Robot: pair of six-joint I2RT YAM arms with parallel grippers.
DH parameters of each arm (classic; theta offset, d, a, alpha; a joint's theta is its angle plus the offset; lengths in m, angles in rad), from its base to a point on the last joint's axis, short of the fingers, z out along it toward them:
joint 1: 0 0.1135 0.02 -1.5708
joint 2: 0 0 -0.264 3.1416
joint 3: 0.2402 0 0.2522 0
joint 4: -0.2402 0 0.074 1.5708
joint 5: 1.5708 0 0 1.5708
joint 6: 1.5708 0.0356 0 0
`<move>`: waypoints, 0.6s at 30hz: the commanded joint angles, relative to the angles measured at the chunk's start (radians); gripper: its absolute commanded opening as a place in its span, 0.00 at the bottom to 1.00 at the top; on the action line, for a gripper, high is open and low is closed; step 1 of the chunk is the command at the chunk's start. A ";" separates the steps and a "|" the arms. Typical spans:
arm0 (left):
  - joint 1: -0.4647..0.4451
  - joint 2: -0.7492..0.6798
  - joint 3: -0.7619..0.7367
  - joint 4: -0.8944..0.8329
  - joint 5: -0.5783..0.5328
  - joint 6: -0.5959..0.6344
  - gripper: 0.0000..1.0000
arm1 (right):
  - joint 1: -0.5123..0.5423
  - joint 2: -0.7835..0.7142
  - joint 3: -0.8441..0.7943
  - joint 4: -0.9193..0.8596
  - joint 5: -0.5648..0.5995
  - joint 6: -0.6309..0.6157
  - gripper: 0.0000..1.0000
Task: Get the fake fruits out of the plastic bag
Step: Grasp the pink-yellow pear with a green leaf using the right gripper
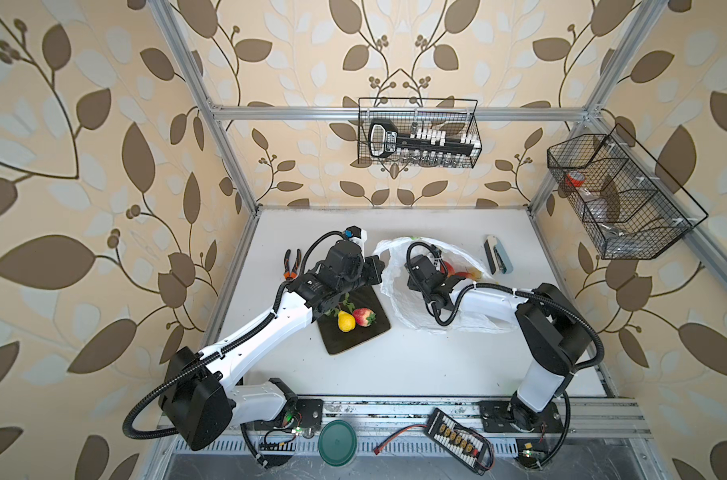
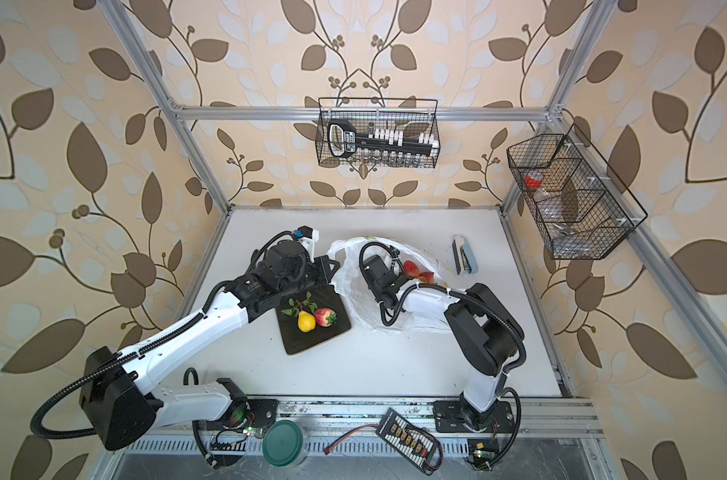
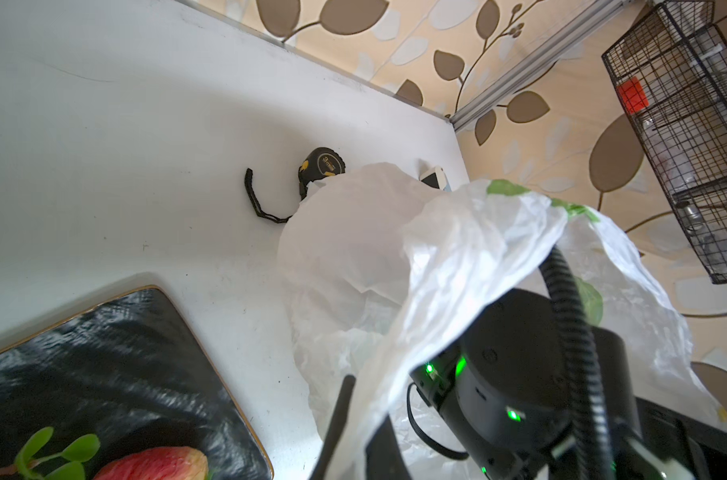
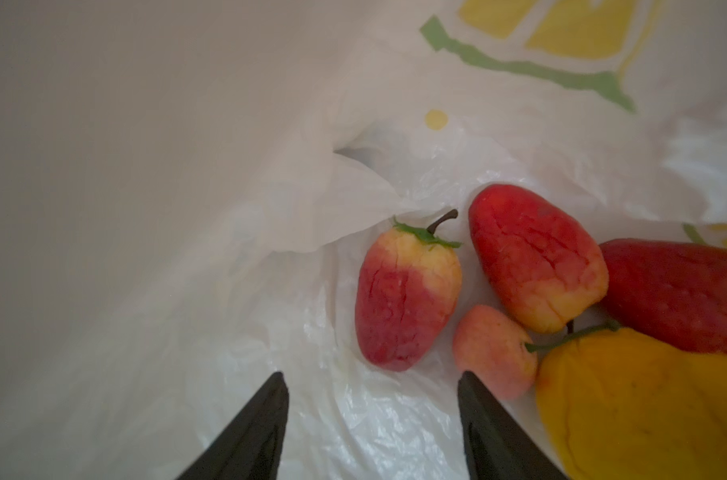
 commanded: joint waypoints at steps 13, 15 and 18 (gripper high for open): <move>-0.057 -0.011 -0.013 0.036 0.054 0.027 0.00 | -0.095 0.123 0.061 0.064 -0.017 0.027 0.71; -0.060 -0.009 -0.012 0.036 0.056 0.025 0.00 | -0.104 0.136 0.064 0.078 -0.023 0.016 0.70; -0.065 -0.006 -0.012 0.035 0.055 0.025 0.00 | -0.115 0.158 0.077 0.087 -0.035 -0.002 0.68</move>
